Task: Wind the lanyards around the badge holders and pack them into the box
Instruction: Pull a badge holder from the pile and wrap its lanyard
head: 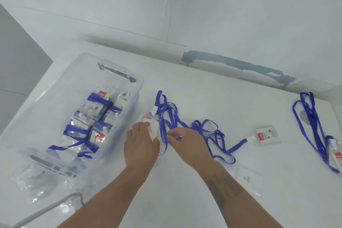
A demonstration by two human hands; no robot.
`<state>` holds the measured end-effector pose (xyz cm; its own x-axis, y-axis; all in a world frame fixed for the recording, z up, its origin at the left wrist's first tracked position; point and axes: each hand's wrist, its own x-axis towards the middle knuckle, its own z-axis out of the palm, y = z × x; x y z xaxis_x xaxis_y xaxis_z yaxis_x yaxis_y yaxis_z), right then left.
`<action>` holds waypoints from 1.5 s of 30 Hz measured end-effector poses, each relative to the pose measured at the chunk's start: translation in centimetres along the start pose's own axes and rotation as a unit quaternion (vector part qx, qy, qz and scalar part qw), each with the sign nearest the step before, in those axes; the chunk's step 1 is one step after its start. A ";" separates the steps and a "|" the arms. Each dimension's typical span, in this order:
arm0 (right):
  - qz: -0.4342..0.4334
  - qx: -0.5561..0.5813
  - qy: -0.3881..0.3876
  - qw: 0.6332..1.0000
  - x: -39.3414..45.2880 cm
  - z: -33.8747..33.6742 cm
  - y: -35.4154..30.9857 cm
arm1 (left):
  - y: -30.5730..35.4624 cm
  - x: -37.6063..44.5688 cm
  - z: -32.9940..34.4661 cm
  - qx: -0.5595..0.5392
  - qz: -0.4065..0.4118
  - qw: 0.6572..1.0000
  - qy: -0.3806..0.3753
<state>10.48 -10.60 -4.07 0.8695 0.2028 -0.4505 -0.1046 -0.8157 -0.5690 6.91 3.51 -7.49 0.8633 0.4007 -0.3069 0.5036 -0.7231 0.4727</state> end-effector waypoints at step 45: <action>-0.128 0.288 0.217 0.924 -10.7 -17.9 -6.9 | 12.5 -3.8 -20.7 -0.443 0.126 0.868 -0.185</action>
<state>10.59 -16.87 17.00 0.9999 0.0114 -0.0035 0.0004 -0.3214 -0.9469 10.61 4.62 16.62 0.9630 -0.0337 -0.2676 0.2683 0.0209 0.9631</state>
